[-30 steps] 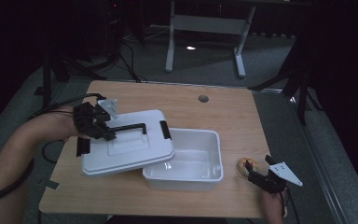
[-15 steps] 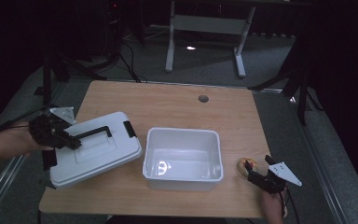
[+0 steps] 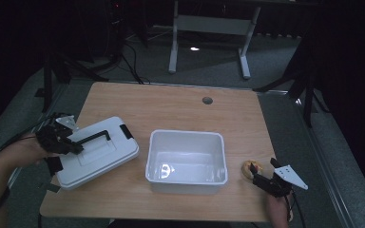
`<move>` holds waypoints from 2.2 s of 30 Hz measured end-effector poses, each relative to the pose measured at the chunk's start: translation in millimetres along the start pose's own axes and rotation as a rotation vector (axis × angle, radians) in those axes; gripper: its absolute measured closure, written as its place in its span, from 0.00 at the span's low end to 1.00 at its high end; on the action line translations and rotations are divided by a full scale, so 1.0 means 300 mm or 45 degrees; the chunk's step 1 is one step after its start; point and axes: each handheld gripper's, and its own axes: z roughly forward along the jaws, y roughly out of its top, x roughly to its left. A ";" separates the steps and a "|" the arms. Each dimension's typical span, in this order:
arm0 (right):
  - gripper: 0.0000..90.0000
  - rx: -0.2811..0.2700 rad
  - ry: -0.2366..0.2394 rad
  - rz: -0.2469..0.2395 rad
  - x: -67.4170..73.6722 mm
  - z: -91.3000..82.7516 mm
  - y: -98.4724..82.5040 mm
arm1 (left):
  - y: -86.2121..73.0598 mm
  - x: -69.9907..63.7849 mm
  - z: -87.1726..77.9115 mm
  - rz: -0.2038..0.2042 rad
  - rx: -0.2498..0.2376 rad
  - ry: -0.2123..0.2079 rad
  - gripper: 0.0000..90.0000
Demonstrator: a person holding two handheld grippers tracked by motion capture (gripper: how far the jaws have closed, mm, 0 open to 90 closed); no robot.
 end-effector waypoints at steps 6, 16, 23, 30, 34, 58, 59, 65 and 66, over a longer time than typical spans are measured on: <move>0.15 -0.004 0.004 0.004 -0.001 -0.001 0.000 | 0.014 0.015 0.089 -0.020 0.006 -0.017 0.92; 0.15 -0.003 0.005 -0.003 0.000 -0.001 0.000 | 0.042 0.021 0.181 -0.015 -0.021 -0.057 0.92; 0.15 -0.004 0.007 0.000 0.000 -0.001 0.000 | 0.043 0.033 0.252 -0.030 0.057 -0.061 0.92; 0.15 -0.001 0.007 -0.010 0.002 -0.001 0.000 | 0.031 0.042 0.300 -0.045 0.116 -0.073 0.92; 0.15 -0.001 0.007 -0.010 0.001 -0.001 0.000 | 0.026 0.040 0.298 -0.046 0.101 -0.064 0.91; 0.15 0.274 0.409 -0.065 -0.092 0.002 0.009 | 0.013 0.055 0.269 -0.120 -0.059 0.105 0.09; 0.16 0.287 0.446 -0.084 -0.097 0.001 0.008 | 0.013 0.055 0.268 -0.119 -0.061 0.100 0.09; 0.16 0.369 0.626 -0.287 -0.106 -0.012 0.014 | 0.019 0.051 0.257 -0.090 -0.059 0.093 0.09; 0.17 0.383 0.652 -0.328 -0.106 -0.014 0.018 | 0.020 0.050 0.256 -0.085 -0.057 0.097 0.09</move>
